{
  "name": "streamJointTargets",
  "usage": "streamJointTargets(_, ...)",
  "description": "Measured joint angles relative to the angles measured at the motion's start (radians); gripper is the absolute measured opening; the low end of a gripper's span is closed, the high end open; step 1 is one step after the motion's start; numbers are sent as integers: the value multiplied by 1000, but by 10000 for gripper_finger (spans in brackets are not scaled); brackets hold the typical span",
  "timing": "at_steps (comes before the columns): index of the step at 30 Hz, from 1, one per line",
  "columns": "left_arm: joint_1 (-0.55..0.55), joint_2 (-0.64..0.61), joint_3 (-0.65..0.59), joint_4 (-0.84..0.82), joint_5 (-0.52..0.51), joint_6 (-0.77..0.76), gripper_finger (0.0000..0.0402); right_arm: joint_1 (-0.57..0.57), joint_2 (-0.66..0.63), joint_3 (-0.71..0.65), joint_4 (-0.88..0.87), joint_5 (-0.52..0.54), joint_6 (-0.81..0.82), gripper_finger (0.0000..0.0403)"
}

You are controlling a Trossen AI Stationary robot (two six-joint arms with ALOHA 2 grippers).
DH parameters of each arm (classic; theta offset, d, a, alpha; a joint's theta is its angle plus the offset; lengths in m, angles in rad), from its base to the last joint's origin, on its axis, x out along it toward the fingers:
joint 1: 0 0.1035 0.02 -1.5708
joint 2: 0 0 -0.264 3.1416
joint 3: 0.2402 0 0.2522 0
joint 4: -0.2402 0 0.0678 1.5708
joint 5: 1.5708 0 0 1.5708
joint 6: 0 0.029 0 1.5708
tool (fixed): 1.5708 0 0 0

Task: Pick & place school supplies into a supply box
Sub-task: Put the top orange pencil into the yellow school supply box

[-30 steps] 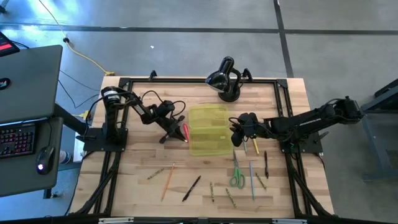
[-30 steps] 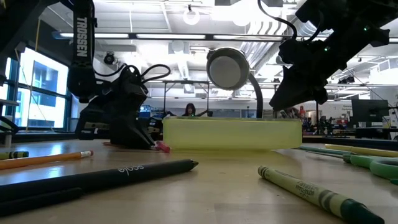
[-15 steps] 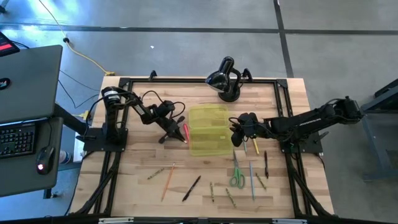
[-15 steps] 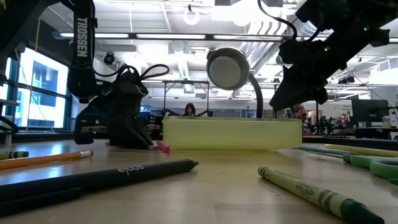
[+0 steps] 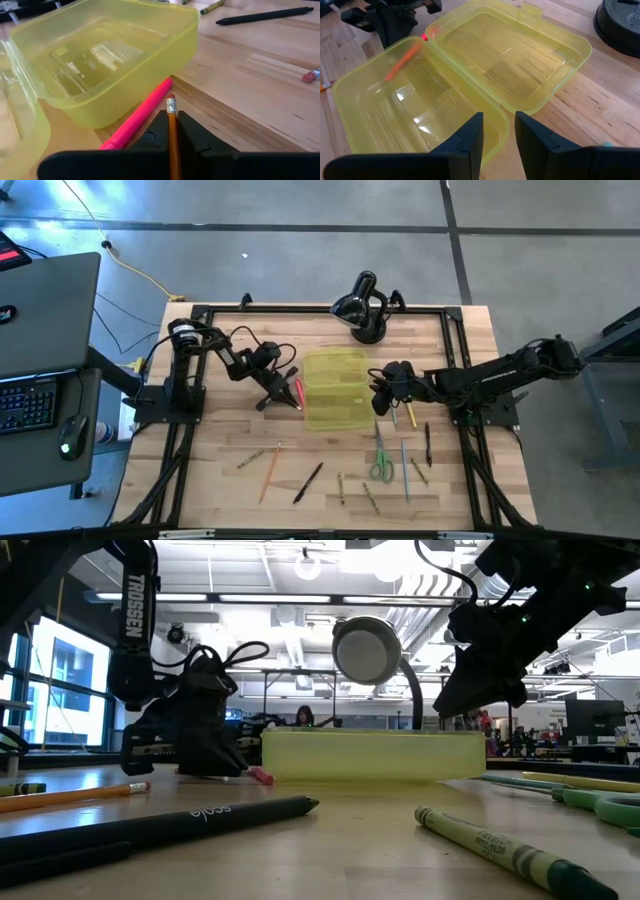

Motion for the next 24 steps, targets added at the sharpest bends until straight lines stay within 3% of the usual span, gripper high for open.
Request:
streamJointTargets(6, 0, 3, 0, 25, -11, -40, 30, 0, 0, 0, 0, 0, 0, 92)
streamJointTargets(16, 0, -8, -2, 49, 13, -124, 36, 0, 0, 0, 0, 0, 0, 92)
streamJointTargets(24, -1, -129, -102, 29, 26, -198, 24, 0, 0, 0, 0, 0, 0, 92)
